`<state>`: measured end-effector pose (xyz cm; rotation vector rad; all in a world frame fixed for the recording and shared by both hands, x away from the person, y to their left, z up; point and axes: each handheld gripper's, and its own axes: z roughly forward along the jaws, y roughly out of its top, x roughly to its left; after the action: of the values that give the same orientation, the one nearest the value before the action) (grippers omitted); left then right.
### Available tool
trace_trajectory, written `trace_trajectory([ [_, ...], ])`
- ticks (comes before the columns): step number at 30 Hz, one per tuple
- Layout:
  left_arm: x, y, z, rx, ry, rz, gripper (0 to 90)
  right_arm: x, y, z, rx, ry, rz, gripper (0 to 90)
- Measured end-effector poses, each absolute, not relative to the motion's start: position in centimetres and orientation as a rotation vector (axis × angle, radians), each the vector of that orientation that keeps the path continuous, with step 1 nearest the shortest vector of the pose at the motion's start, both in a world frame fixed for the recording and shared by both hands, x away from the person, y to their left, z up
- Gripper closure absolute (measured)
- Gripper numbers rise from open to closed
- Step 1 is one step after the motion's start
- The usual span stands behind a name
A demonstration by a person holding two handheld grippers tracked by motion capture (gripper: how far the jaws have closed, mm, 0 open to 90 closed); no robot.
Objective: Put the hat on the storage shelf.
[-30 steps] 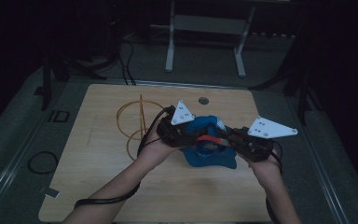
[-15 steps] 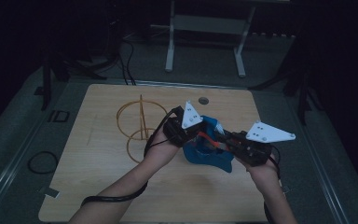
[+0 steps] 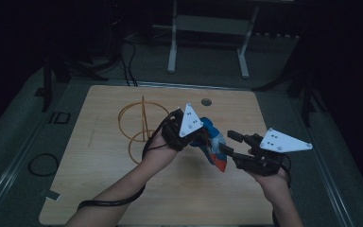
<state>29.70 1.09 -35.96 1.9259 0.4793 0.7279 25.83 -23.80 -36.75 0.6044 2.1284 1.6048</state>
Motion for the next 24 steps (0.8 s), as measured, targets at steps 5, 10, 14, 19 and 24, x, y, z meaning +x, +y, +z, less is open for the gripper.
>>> trace_trajectory([
  [5, 29.9, 2.3, -35.7, 1.901, 0.424, 0.675, 89.2, 25.9, -24.9, -36.7, 0.584, 2.129, 1.608, 42.2],
  [10, 30.0, 3.0, -35.4, 1.887, 0.359, 0.611, 89.2, 25.8, -25.5, -37.1, 0.581, 2.138, 1.576, 48.6],
  [14, 29.9, 3.7, -35.3, 1.843, 0.238, 0.533, 89.1, 25.7, -25.2, -37.7, 0.567, 2.162, 1.592, 49.9],
  [19, 29.9, 4.8, -35.2, 1.745, 0.141, 0.447, 89.1, 25.4, -24.7, -38.4, 0.525, 2.175, 1.623, 49.7],
  [24, 30.0, 5.2, -35.2, 1.732, 0.126, 0.412, 89.1, 25.2, -24.1, -38.8, 0.511, 2.173, 1.637, 49.3],
])
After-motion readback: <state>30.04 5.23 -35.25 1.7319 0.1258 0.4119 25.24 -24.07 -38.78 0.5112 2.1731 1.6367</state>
